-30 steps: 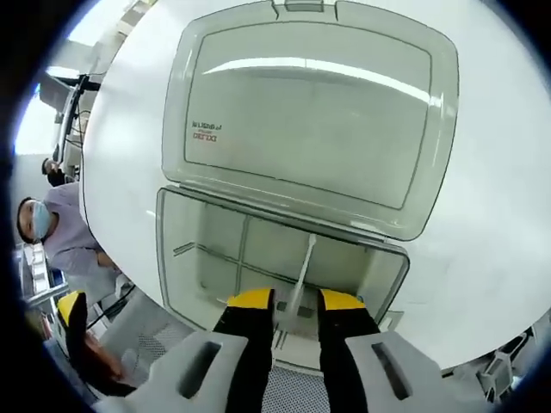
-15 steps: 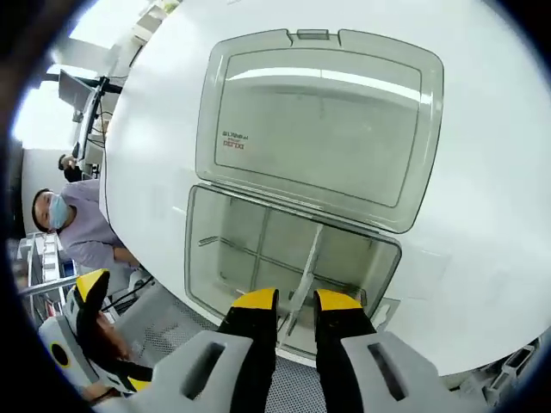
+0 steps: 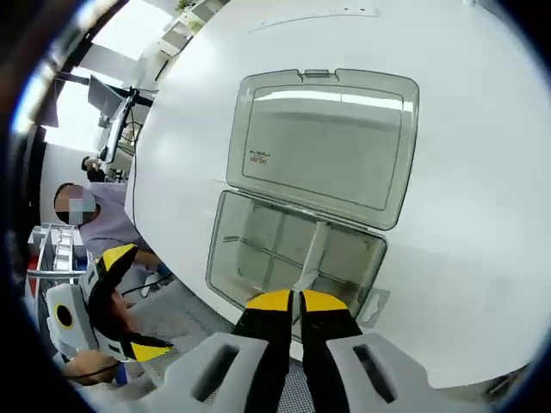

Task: Insert the divider into the dual guide fixture by aligning both edges with the guide slots and pushing it downward to the bottom, including one-sided entry, uneven engagement, binding, and posture correction.

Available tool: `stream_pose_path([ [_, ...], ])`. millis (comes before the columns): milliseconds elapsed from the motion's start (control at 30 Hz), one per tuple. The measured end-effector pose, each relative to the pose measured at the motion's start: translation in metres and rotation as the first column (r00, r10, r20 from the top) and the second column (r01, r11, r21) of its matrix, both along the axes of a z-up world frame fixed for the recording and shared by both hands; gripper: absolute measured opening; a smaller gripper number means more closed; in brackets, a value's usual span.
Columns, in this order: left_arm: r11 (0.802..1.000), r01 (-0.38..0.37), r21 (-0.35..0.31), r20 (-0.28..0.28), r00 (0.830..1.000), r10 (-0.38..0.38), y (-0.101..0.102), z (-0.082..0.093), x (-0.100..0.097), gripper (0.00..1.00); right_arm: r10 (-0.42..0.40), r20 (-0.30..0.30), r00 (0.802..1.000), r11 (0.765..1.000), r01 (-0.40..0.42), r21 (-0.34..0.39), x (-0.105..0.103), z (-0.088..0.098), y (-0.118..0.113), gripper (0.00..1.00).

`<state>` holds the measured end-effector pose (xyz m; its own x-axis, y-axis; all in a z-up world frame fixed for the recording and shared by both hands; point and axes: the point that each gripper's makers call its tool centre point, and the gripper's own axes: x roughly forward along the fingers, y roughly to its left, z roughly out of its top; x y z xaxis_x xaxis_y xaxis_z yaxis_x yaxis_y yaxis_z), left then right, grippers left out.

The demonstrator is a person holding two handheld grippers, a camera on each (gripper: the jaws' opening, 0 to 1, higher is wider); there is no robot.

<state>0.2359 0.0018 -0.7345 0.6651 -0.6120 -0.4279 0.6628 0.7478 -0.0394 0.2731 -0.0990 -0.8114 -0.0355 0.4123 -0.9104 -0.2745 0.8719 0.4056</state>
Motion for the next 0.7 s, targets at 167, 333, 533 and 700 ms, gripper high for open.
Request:
stream_pose_path([
  [167, 1.0, -0.001, 0.009, -0.003, 1.0, 0.001, 0.003, 0.001, 0.0, 0.54, -0.013, 0.015, 1.0, 0.999, 0.013, 0.045, -0.006, 0.001, -0.002, 0.0],
  [333, 1.0, -0.007, 0.014, -0.01, 1.0, 0.007, 0.005, 0.001, -0.001, 0.54, -0.017, 0.033, 0.999, 0.996, 0.014, 0.086, -0.01, 0.001, 0.0, 0.0],
  [533, 1.0, -0.008, 0.022, -0.014, 1.0, 0.009, 0.005, 0.001, -0.002, 0.54, -0.01, 0.052, 0.999, 0.993, 0.004, 0.118, -0.016, 0.001, 0.0, 0.0],
  [700, 1.0, -0.01, 0.021, -0.021, 1.0, 0.011, 0.003, 0.0, -0.004, 0.54, -0.014, 0.09, 0.996, 0.987, -0.001, 0.163, -0.015, 0.003, 0.0, 0.0],
])
